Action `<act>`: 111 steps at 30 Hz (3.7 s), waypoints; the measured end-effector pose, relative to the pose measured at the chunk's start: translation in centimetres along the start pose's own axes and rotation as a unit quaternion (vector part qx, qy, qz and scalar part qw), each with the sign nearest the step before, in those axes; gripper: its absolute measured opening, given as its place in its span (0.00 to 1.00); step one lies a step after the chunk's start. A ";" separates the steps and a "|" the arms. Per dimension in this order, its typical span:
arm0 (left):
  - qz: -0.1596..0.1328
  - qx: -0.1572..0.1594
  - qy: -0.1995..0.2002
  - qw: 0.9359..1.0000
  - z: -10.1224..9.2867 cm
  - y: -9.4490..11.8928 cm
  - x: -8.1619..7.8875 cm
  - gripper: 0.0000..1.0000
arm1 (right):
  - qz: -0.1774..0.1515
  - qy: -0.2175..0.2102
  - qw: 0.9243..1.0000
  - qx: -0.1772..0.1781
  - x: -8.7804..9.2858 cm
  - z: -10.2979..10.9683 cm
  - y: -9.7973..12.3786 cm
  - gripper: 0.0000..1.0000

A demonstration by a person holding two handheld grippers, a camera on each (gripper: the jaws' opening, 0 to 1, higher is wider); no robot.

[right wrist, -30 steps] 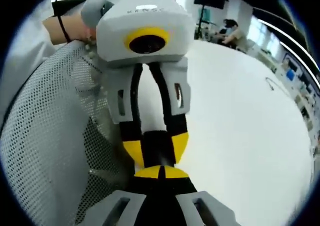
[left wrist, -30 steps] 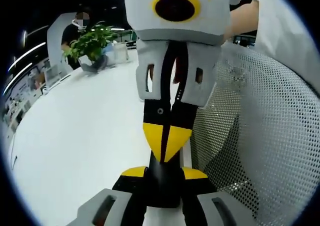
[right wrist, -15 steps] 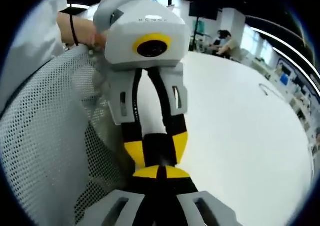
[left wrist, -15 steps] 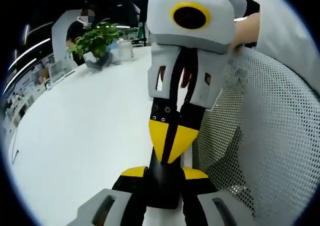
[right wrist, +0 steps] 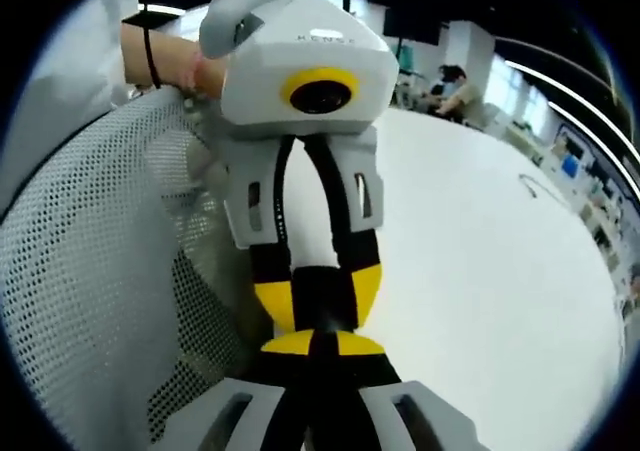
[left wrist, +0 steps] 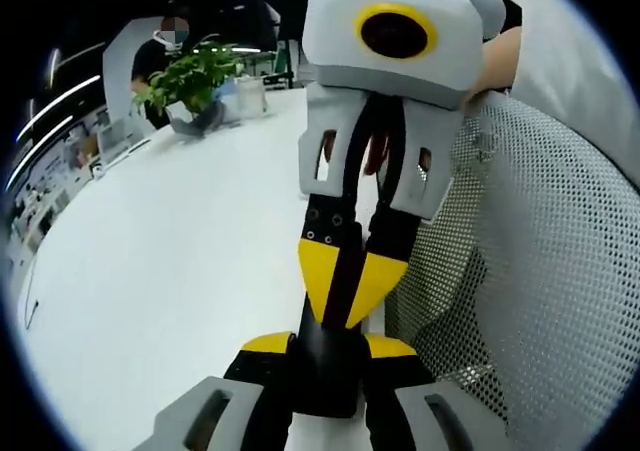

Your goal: Press the specified remote control buttons in sequence, fully releasing each button before pressing the next.

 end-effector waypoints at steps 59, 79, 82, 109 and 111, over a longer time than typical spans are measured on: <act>-0.323 -0.406 0.157 0.840 5.0 17.6 -3.4 1.00 | 0.025 -0.047 0.999 -0.004 2.9 -0.4 0.7 0.21; -0.333 -0.414 0.176 0.829 5.3 17.9 -2.7 0.94 | 0.030 -0.035 0.999 -0.007 2.8 -0.3 0.6 0.20; -0.324 -0.420 0.174 0.830 5.4 17.9 -2.5 0.94 | 0.032 -0.038 0.999 -0.011 2.8 -0.4 0.7 0.20; -0.298 -0.412 0.184 0.841 5.6 17.1 -1.7 0.91 | 0.084 -0.031 0.996 -0.024 4.0 -5.5 0.7 0.20; -0.299 -0.412 0.185 0.841 5.6 17.2 -1.7 0.91 | 0.088 -0.030 0.995 -0.025 4.1 -5.9 0.7 0.20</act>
Point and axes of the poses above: the point that each gripper's makers call its tool centre point, and the gripper's own axes: y roughly backward along the fingers, z roughly to its left, x roughly out of its underside, the point moved 2 cm from there along y, roughly backward along the fingers, and after that the axes turned 6 degrees about y, right-handed, at the moved point
